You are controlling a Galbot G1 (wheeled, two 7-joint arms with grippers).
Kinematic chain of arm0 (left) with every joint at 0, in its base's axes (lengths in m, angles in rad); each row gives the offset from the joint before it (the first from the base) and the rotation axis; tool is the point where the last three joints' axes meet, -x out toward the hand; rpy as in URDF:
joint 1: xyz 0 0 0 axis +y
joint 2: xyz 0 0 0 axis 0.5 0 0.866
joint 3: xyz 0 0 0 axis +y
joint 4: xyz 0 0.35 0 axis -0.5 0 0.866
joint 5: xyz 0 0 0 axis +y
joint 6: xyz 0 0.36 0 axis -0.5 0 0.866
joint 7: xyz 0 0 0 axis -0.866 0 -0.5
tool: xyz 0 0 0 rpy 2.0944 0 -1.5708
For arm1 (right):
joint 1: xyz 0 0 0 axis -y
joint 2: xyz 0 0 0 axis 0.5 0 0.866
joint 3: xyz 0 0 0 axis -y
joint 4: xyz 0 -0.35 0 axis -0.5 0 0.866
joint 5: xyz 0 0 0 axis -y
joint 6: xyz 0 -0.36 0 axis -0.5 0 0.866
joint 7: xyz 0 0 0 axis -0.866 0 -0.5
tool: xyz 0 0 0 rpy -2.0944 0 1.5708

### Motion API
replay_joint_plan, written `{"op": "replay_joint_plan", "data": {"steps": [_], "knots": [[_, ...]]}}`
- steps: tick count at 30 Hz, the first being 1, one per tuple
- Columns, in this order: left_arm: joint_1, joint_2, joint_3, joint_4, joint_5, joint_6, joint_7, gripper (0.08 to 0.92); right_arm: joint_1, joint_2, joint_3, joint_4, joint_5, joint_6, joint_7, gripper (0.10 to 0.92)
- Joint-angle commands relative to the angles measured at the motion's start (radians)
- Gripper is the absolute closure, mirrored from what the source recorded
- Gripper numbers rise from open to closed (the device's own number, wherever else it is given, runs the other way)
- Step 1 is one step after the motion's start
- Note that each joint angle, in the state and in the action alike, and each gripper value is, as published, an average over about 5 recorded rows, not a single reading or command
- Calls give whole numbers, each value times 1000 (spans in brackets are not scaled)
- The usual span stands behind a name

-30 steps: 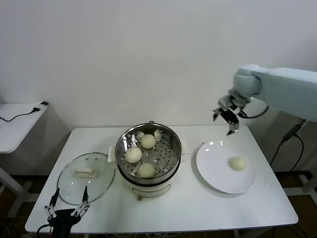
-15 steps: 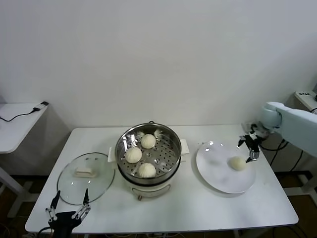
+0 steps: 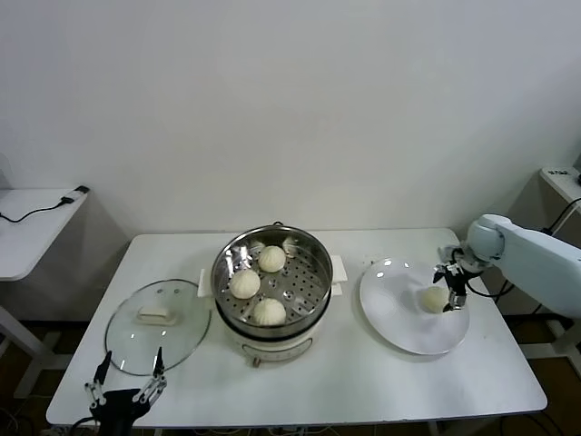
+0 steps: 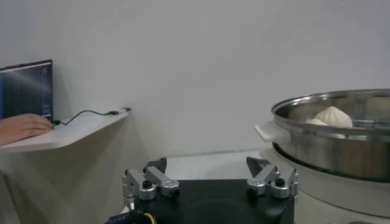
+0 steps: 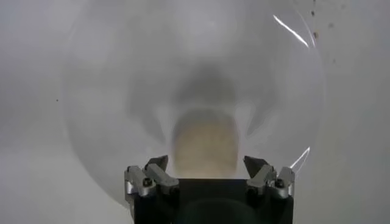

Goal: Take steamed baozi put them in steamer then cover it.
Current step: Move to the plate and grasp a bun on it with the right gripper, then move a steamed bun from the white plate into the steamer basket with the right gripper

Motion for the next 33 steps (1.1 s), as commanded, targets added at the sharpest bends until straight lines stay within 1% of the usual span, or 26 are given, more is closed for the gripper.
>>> {"op": "replay_joint_plan", "data": {"steps": [1,6,11,14,19,23,26,28,33], "knots": [[0,0,1,1,1,1,0,177,-50,23,45,-31,-25,-14,19,232],[-3,0,3,1,1,2,-1,177,-13,14,8,-4,-22,-30,9,320],[-4,0,8,-2,3,4,-1,177,103,-1,-82,63,28,-68,16,351],[-3,1,6,-6,4,6,-1,177,299,-6,-235,153,169,-108,17,355],[-4,6,1,-11,4,9,0,177,737,37,-526,388,491,-208,15,355],[-7,9,0,-11,6,13,3,177,959,112,-574,545,712,-296,15,355],[-12,11,-1,-11,6,15,6,177,1005,174,-514,623,824,-373,48,353],[-14,12,-1,-11,5,16,7,177,986,218,-453,666,872,-428,88,351],[-19,13,1,-11,3,17,8,177,858,317,-369,720,909,-510,191,355]]}}
